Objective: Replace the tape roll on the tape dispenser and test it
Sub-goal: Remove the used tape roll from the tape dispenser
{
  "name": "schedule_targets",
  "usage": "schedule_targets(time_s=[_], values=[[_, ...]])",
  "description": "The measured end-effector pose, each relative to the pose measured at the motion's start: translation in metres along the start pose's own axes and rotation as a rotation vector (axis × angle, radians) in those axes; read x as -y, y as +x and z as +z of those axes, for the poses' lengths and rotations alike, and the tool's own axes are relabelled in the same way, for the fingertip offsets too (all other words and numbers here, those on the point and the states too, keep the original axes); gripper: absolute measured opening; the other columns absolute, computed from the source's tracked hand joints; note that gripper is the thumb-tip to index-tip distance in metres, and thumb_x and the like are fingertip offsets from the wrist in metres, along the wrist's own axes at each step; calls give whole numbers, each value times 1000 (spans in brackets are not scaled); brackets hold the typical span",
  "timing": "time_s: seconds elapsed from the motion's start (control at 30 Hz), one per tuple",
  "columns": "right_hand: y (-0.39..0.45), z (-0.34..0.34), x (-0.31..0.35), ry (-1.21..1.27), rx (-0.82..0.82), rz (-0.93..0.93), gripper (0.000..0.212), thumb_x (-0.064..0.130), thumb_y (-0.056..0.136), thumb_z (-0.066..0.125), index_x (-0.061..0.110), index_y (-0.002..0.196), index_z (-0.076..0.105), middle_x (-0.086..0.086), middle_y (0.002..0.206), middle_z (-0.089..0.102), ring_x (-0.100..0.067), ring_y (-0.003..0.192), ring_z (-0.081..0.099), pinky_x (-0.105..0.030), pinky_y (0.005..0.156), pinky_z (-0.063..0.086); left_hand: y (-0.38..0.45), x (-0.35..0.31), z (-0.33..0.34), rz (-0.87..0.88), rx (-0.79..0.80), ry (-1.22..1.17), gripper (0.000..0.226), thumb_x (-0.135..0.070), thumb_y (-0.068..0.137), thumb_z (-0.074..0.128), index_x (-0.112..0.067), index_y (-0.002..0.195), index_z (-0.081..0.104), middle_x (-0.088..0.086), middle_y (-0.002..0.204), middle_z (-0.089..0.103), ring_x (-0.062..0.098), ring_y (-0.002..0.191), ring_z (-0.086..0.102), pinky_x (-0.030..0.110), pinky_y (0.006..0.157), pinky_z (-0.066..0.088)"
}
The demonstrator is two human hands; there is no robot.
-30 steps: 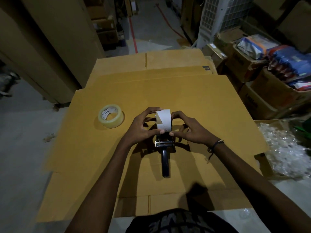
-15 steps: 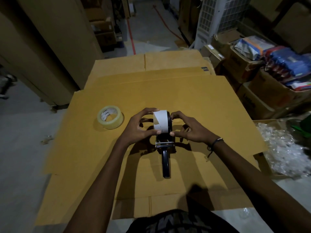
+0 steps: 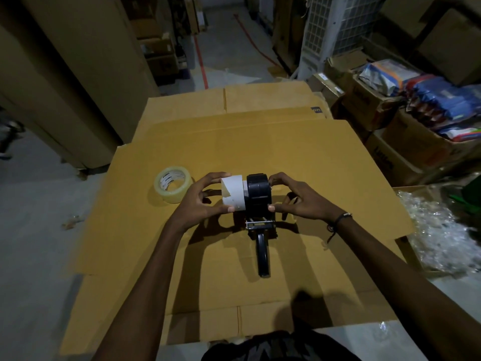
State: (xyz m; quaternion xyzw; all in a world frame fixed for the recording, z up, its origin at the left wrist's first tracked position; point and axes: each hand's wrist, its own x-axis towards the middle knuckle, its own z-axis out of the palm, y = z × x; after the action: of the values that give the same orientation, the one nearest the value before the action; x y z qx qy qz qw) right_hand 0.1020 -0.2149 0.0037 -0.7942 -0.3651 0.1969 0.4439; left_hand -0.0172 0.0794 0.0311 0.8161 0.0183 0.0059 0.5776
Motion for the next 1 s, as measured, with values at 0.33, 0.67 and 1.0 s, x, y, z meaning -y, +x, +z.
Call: schedule_targets(time_s=[0.33, 0.67, 1.0], values=[[2, -14, 75, -78, -305, -149, 86, 47, 76, 91, 31, 149, 48, 13, 141, 60, -17, 88, 70, -43, 59, 56, -9, -24, 1, 89, -160, -82, 69, -47, 72, 86, -37, 136, 62, -7, 131, 68, 9, 107, 72, 48, 88, 63], [31, 14, 124, -254, -329, -272, 70, 45, 76, 92, 25, 134, 59, 15, 133, 61, -14, 98, 60, -13, 73, 36, -6, -58, -15, 141, -199, -97, 61, -62, 81, 71, -32, 134, 66, -15, 124, 71, -2, 116, 67, 25, 83, 61], [46, 33, 134, -59, -338, -125, 78, 37, 78, 93, 22, 143, 53, 5, 123, 72, -10, 107, 67, -29, 73, 52, -18, -63, -60, 252, -191, -31, 63, -26, 92, 78, -29, 149, 50, -18, 140, 65, 6, 127, 60, 47, 95, 50]])
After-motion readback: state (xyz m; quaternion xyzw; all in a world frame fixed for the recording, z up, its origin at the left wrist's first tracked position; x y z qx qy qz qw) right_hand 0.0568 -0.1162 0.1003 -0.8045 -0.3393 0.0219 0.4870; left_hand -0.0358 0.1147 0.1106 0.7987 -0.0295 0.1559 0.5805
